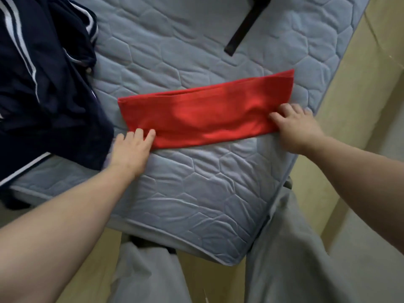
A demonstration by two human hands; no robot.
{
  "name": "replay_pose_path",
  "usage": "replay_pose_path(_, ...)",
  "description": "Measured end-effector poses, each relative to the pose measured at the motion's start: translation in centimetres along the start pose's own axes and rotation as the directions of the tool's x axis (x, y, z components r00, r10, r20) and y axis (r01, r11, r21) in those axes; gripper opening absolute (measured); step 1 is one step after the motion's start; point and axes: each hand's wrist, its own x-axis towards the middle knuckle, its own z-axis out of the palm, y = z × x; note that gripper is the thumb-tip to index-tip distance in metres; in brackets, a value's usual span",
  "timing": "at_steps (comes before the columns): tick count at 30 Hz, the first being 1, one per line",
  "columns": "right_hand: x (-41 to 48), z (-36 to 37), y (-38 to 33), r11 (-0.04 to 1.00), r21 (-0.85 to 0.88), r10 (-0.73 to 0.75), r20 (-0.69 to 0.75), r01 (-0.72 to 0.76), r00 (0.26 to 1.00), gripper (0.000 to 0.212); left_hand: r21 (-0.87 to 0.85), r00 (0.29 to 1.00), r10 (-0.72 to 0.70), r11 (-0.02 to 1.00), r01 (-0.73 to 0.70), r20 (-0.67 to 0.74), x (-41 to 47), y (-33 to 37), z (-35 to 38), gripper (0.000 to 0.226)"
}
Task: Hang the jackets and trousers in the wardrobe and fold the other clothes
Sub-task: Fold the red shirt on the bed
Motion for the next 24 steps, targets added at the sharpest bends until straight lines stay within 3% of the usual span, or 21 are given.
replay_pose_path(2,0.7,0.5,-0.6,0.981,0.164,0.114,-0.065,-0.102,0.991,0.039,-0.079,0.988,-0.154,0.985,0.156,0.028,0.1,2.2,-0.6,0.056)
replay_pose_path(5,2.4,-0.3,-0.9,0.845,0.451,0.387,-0.142,-0.289,0.911,0.035,-0.142,0.958,-0.246,0.964,0.225,-0.147,1.6,4.8,-2.9,0.045)
replay_pose_path(9,5.3,-1.2,0.1,0.527,0.744,0.622,-0.008,-0.411,0.783,0.044,-0.331,0.924,-0.161,0.943,0.04,-0.346,5.0,7.3,-6.2,0.059)
replay_pose_path(11,6.6,-1.4,0.7,0.353,0.82,0.682,0.105,-0.451,0.724,0.055,-0.366,0.921,-0.119,0.93,-0.027,-0.371,6.7,8.6,-7.3,0.061)
replay_pose_path(13,7.5,-1.4,1.0,0.252,0.84,0.688,0.194,-0.48,0.7,0.064,-0.362,0.94,-0.089,0.931,-0.039,-0.331,8.2,9.5,-7.8,0.069)
replay_pose_path(16,8.0,-1.0,1.3,0.211,0.846,0.645,0.256,-0.49,0.72,0.065,-0.413,0.974,-0.064,0.91,-0.032,-0.216,10.8,9.8,-7.9,0.075)
replay_pose_path(19,8.1,-0.7,1.5,0.259,0.851,0.57,0.246,-0.456,0.784,0.06,-0.388,0.986,-0.037,0.921,-0.03,-0.163,12.1,10.1,-7.3,0.073)
replay_pose_path(21,8.0,-0.6,1.2,0.31,0.844,0.559,0.209,-0.437,0.802,0.06,-0.322,0.978,-0.058,0.947,-0.009,-0.2,11.6,10.6,-7.0,0.072)
replay_pose_path(24,7.4,-0.7,0.6,0.356,0.817,0.606,0.169,-0.455,0.778,0.059,-0.286,0.914,-0.104,0.958,-0.014,-0.392,10.1,12.1,-6.4,0.07)
